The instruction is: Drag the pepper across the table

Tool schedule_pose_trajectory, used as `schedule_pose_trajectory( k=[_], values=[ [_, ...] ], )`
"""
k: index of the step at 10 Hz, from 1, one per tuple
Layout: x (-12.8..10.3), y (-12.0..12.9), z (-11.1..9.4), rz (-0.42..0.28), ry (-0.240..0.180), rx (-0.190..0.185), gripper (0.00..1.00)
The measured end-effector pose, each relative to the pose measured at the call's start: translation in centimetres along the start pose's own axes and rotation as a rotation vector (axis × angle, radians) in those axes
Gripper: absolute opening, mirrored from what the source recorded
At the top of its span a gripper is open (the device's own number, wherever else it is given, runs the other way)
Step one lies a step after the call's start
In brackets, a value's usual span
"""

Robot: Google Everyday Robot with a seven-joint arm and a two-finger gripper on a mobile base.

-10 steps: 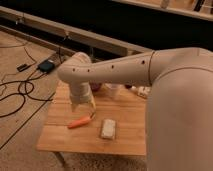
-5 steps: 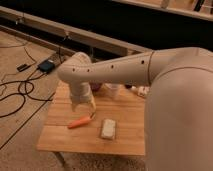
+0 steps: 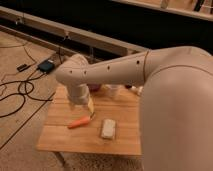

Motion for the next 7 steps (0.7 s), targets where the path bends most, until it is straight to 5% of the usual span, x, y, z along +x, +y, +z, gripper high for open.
schedule_pose_trajectory(
  k=[7],
  values=[
    [0.18, 0.15, 0.11, 0.002, 0.002, 0.003, 0.65]
  ],
)
